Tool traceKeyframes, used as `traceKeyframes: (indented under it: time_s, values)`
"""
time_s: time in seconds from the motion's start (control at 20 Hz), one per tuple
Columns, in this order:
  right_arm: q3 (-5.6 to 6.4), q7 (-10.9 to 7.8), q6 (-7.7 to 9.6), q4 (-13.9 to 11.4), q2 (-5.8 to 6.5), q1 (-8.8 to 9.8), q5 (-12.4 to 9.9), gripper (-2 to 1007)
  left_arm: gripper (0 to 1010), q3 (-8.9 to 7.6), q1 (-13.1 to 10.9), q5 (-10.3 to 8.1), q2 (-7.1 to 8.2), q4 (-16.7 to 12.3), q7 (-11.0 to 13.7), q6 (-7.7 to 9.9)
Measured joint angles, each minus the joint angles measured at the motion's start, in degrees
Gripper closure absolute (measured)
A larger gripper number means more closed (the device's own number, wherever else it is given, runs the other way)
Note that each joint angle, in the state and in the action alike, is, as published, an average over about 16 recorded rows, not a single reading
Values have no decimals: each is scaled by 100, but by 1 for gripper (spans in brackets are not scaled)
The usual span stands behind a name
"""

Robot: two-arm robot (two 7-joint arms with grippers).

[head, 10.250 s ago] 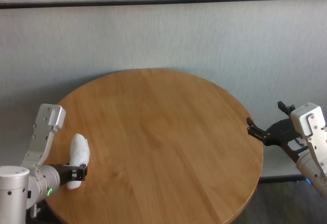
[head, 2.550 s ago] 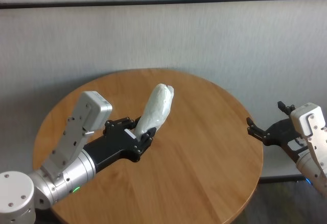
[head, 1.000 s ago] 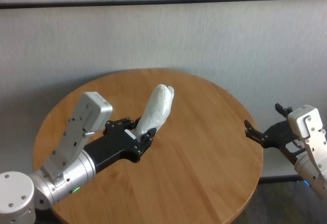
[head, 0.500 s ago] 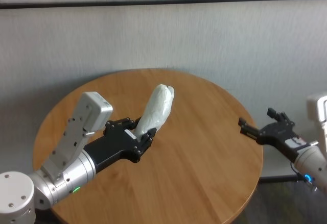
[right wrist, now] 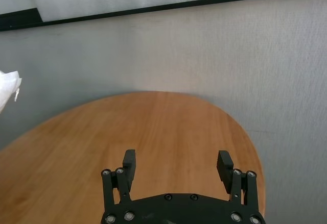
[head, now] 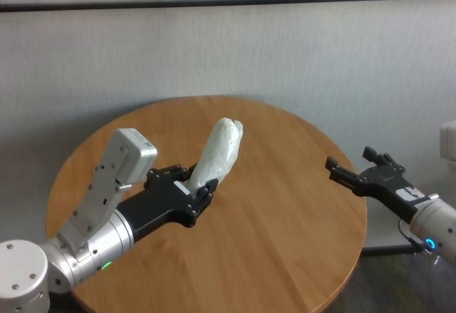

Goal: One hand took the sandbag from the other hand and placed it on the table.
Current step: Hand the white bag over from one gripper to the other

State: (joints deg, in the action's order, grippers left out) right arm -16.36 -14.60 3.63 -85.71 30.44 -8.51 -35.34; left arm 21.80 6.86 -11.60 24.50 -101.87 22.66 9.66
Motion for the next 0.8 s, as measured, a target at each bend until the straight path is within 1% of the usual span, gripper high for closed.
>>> traceKeyframes:
  time_s: [0.15,0.35,0.6,0.8]
  values:
    - [49,-113,11,-5,-34,13,-54,4,650,0,0,0,0,0,0,0]
    - [116,-248,-30,-1,-91,28,-88,4,650,0,0,0,0,0,0,0]
    - [222,-404,-109,4,-190,39,-153,4,650,0,0,0,0,0,0,0]
    - [300,-523,-131,3,-272,35,-240,4,650,0,0,0,0,0,0,0]
